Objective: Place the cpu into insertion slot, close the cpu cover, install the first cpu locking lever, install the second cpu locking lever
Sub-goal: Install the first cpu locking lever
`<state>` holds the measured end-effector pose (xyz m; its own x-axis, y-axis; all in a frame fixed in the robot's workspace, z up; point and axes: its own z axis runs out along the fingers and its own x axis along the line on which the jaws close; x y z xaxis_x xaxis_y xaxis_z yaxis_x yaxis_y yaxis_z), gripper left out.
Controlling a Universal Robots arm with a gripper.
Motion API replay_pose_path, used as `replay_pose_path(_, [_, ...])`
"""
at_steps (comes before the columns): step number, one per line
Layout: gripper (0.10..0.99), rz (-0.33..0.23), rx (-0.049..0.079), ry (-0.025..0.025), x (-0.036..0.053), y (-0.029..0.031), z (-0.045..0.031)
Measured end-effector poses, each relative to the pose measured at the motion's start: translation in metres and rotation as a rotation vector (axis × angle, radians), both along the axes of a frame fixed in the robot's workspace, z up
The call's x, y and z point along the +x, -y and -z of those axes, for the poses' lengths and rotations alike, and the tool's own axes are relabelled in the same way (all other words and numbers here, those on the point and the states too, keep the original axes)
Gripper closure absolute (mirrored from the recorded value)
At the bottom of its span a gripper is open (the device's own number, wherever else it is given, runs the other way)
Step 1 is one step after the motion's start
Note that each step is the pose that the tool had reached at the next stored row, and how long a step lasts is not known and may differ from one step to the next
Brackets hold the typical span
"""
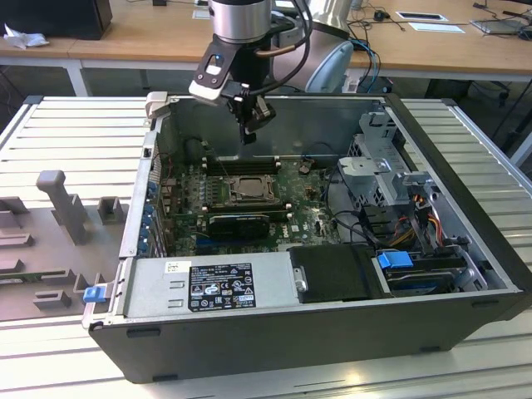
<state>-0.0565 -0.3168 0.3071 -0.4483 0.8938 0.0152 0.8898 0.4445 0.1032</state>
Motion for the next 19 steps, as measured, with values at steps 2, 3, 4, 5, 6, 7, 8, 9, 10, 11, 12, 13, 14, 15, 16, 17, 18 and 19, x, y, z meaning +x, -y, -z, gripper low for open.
replay_pose_path(2, [0.980, -0.019, 0.000, 0.0000, 0.0000, 0.0000, 0.0000])
replay_pose_path(3, [0.980, -0.025, 0.000, 0.0000, 0.0000, 0.0000, 0.0000])
replay_pose_path(4, [0.980, -0.032, 0.000, 0.0000, 0.0000, 0.0000, 0.0000])
replay_pose_path(5, [0.980, -0.038, 0.000, 0.0000, 0.0000, 0.0000, 0.0000])
replay_pose_path(6, [0.980, -0.045, 0.000, 0.0000, 0.0000, 0.0000, 0.0000])
replay_pose_path(7, [0.980, -0.062, 0.000, 0.0000, 0.0000, 0.0000, 0.0000])
replay_pose_path(8, [0.980, -0.069, 0.000, 0.0000, 0.0000, 0.0000, 0.0000])
replay_pose_path(9, [0.980, -0.076, 0.000, 0.0000, 0.0000, 0.0000, 0.0000])
replay_pose_path(10, [0.980, -0.085, 0.000, 0.0001, 0.0000, 0.0000, 0.0000])
replay_pose_path(11, [0.980, -0.092, 0.000, 0.0000, 0.0000, 0.0000, 0.0000])
replay_pose_path(12, [0.980, -0.105, 0.000, 0.0000, 0.0000, 0.0000, 0.0000])
replay_pose_path(13, [0.980, -0.116, 0.000, 0.0000, 0.0000, 0.0000, 0.0000])
replay_pose_path(14, [0.980, -0.129, 0.000, 0.0000, 0.0000, 0.0000, 0.0000])
replay_pose_path(15, [0.980, -0.136, 0.000, 0.0000, 0.0000, 0.0000, 0.0000])
replay_pose_path(16, [0.980, -0.147, 0.000, 0.0000, 0.0000, 0.0000, 0.0000])
replay_pose_path(17, [0.980, -0.159, 0.000, 0.0000, 0.0000, 0.0000, 0.0000])
replay_pose_path(18, [0.980, -0.165, 0.000, 0.0000, 0.0000, 0.0000, 0.0000])
replay_pose_path(19, [0.980, -0.172, 0.000, 0.0000, 0.0000, 0.0000, 0.0000])
